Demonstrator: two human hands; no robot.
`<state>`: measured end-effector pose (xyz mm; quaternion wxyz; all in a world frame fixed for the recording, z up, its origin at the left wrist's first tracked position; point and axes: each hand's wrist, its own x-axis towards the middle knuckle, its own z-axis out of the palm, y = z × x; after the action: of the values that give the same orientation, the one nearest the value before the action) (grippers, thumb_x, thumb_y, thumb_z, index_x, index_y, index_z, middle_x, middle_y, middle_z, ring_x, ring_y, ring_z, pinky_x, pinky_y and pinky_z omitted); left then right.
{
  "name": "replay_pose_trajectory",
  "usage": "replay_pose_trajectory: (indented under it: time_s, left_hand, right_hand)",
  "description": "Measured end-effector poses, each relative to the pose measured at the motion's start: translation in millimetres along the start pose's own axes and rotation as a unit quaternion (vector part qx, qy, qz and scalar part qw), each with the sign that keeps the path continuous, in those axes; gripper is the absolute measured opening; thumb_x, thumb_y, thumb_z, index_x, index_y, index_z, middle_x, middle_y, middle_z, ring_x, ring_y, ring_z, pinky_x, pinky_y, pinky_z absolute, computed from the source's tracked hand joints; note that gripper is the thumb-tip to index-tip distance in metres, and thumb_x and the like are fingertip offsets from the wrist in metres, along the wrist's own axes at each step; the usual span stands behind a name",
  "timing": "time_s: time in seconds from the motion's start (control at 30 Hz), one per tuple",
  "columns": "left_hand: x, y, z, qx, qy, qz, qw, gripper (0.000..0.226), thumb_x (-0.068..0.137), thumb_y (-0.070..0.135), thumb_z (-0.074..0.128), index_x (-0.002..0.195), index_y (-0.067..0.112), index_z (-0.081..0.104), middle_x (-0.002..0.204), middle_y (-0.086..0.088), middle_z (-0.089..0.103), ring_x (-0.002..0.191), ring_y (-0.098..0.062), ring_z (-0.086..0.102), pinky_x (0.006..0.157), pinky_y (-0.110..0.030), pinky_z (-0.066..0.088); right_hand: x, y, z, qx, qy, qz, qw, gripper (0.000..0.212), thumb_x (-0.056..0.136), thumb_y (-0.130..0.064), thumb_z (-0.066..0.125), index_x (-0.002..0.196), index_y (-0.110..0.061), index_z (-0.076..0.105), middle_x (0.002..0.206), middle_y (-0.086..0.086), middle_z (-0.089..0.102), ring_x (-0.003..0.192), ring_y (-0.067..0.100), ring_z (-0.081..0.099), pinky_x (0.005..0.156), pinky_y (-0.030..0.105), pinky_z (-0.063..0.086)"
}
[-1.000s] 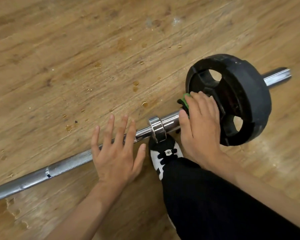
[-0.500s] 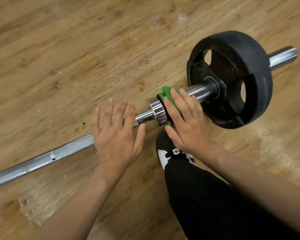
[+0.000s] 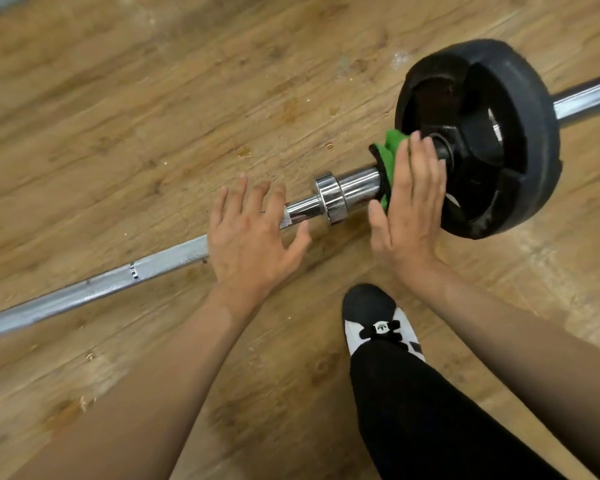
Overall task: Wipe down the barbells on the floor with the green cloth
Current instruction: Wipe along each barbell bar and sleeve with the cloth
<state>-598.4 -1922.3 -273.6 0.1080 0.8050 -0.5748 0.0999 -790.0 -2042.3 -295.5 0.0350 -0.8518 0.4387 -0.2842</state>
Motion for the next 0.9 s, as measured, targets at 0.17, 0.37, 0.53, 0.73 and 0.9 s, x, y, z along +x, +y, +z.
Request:
replay_pose_trajectory:
  time_s: [0.17,0.37,0.53,0.73,0.9]
  left_hand:
    - [21,-11,3,0.014,0.003,-0.002,1.0,0.066,0.101,0.06,0.038,0.139,0.013,0.064,0.136,-0.012,0.068,0.143,-0.038,0.049,0.124,-0.052,0.028]
    - [43,-21,12,0.031,0.012,-0.008,0.999,0.064,0.107,0.058,0.029,0.136,0.015,0.067,0.136,-0.011,0.068,0.142,-0.038,0.05,0.124,-0.051,0.027]
    - [62,-30,19,0.036,0.006,-0.019,0.999,0.067,0.107,0.06,0.025,0.132,0.016,0.07,0.134,-0.012,0.07,0.141,-0.038,0.052,0.122,-0.05,0.03]
    - [86,-40,22,0.023,-0.031,-0.055,0.998,0.066,0.102,0.06,0.03,0.132,0.017,0.07,0.133,-0.011,0.07,0.143,-0.039,0.048,0.121,-0.05,0.027]
    - [105,-50,23,0.008,-0.056,-0.075,0.996,0.067,0.1,0.061,0.027,0.137,0.021,0.067,0.132,-0.007,0.07,0.143,-0.038,0.048,0.121,-0.049,0.025]
  right_hand:
    - [15,-32,15,0.056,-0.032,-0.069,0.996,0.07,0.102,-0.044,0.032,0.158,-0.002,0.035,0.165,0.022,0.027,0.156,0.039,0.02,0.128,0.052,0.008]
    - [51,-4,22,0.064,0.026,0.049,0.996,0.059,0.108,-0.035,0.024,0.158,-0.006,0.037,0.166,0.018,0.031,0.157,0.034,0.02,0.128,0.049,0.009]
    - [55,-27,36,0.059,-0.059,-0.122,0.989,0.061,0.108,-0.041,0.026,0.159,-0.009,0.036,0.167,0.017,0.028,0.157,0.035,0.019,0.127,0.054,0.012]
    - [85,-7,56,0.038,0.035,0.013,0.999,0.056,0.108,-0.033,0.029,0.155,-0.004,0.041,0.163,0.022,0.033,0.155,0.039,0.024,0.125,0.059,0.018]
    - [95,-56,68,0.109,-0.001,-0.04,0.993,0.062,0.106,-0.039,0.028,0.154,-0.004,0.044,0.163,0.019,0.035,0.155,0.039,0.024,0.125,0.059,0.017]
